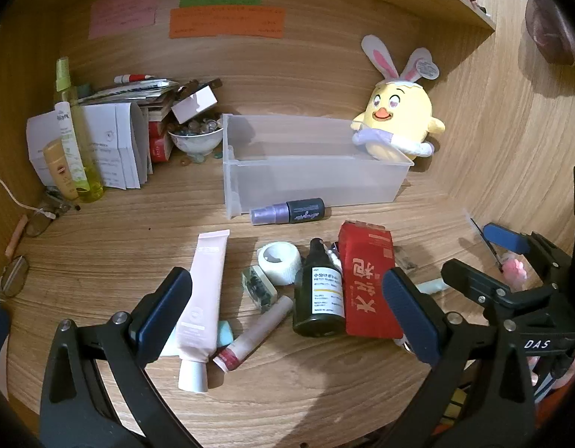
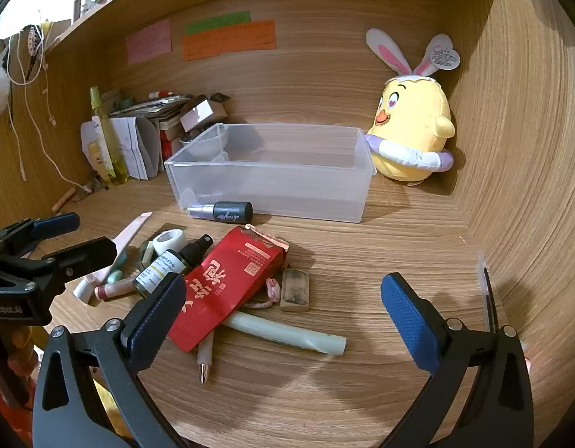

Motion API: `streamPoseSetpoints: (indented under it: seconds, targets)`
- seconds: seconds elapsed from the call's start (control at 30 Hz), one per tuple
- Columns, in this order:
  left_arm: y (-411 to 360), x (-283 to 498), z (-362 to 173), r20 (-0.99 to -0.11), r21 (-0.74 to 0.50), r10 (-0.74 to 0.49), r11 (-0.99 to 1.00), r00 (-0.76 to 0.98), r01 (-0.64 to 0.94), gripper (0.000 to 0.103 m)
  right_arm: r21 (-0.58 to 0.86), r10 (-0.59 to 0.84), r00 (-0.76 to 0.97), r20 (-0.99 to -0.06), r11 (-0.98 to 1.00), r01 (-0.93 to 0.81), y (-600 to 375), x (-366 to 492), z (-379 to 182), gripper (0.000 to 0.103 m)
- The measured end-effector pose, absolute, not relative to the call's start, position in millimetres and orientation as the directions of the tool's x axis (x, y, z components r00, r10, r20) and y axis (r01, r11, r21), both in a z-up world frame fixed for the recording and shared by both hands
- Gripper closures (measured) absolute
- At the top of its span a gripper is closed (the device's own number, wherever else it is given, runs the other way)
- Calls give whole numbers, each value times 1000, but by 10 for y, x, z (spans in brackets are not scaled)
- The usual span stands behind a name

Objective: Organize objects
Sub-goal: 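Reach both tools toward the pink tube and the small brown block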

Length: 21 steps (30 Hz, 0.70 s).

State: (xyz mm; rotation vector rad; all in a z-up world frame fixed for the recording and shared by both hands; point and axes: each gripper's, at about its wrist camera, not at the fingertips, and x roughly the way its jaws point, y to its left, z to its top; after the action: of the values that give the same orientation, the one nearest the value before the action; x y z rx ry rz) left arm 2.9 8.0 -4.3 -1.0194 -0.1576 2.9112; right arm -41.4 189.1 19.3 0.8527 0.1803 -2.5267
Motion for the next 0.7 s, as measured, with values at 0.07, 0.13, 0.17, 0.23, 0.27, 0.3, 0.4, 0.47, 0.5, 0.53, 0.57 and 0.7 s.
streamPoseSetpoints:
  seconds: [0.07, 0.13, 0.17, 0.23, 0.27, 0.3, 0.4, 0.47, 0.5, 0.53, 0.57, 0.7]
  targets:
    - [91, 35, -47, -619, -110, 82, -994, -781, -17, 0, 23, -386, -699, -602, -883, 468, 1889, -419, 192, 0]
    - [92, 37, -47, -619, -111, 84, -994, -781, -19, 0, 24, -386, -698, -603, -884, 468, 1890, -421, 189, 0]
    - [94, 37, -46, -620, -112, 85, -994, -780, -20, 0, 25, -387, -697, -603, -883, 468, 1891, -422, 188, 0]
    - [95, 34, -43, -621, -112, 86, -994, -779, -20, 0, 27, -388, -696, -604, -883, 468, 1889, -424, 183, 0]
    - [95, 34, -42, -622, -112, 86, -994, -779, -20, 0, 29, -388, -695, -605, -883, 468, 1888, -429, 180, 0]
    - [95, 34, -43, -622, -112, 86, -993, -778, -20, 0, 30, -389, -694, -606, -883, 468, 1888, -431, 178, 0]
    - [97, 32, -51, -626, -116, 91, -993, -774, -23, 0, 32, -389, -691, -609, -883, 468, 1884, -436, 168, 0]
    - [99, 39, -63, -629, -117, 92, -993, -772, -22, 0, 32, -388, -689, -612, -883, 468, 1878, -440, 162, 0]
    - [104, 39, -69, -630, -117, 91, -993, -771, -22, 0, 32, -387, -689, -613, -883, 468, 1878, -441, 161, 0]
    - [106, 38, -74, -631, -117, 92, -993, -770, -22, 0, 30, -386, -689, -614, -883, 468, 1877, -441, 160, 0]
    - [105, 39, -78, -632, -118, 93, -993, -769, -23, 0, 30, -386, -689, -613, -883, 468, 1877, -440, 161, 0]
    - [100, 29, -90, -636, -122, 97, -992, -766, -24, 0, 31, -387, -689, -612, -883, 468, 1875, -449, 162, 0]
